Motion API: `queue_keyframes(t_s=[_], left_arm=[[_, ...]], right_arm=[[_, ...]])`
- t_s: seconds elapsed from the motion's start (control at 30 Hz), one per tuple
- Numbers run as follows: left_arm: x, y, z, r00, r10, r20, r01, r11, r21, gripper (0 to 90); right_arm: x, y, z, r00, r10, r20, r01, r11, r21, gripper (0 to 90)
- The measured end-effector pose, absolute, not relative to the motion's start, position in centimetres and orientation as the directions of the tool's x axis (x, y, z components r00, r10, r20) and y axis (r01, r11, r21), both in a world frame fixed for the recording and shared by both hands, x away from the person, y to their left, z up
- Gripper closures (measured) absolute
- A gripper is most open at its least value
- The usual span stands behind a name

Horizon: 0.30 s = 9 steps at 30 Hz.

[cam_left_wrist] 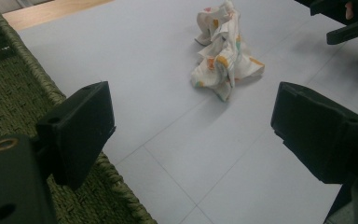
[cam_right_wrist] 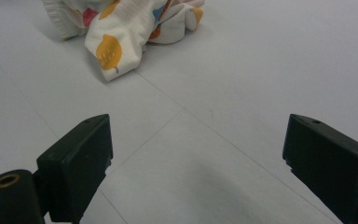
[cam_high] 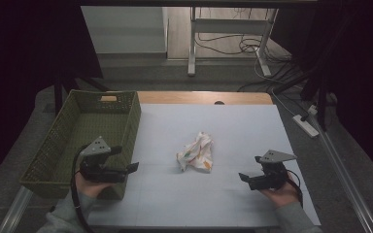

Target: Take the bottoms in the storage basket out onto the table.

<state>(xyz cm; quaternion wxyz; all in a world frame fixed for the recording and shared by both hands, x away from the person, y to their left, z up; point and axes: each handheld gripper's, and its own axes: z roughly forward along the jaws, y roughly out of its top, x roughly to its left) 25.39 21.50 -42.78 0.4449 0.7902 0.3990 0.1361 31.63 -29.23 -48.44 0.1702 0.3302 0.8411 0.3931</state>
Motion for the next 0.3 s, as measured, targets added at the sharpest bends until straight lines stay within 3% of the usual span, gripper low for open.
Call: queue_keyframes(t_s=[0.3], left_arm=[[25.66, 21.15, -42.78, 0.653, 0.744, -0.140, 0.506, -0.292, 0.811, 13.1]], right_arm=[[31.42, -29.39, -48.41, -0.721, 0.692, -0.028, 0.421, 0.469, 0.776, 8.5]])
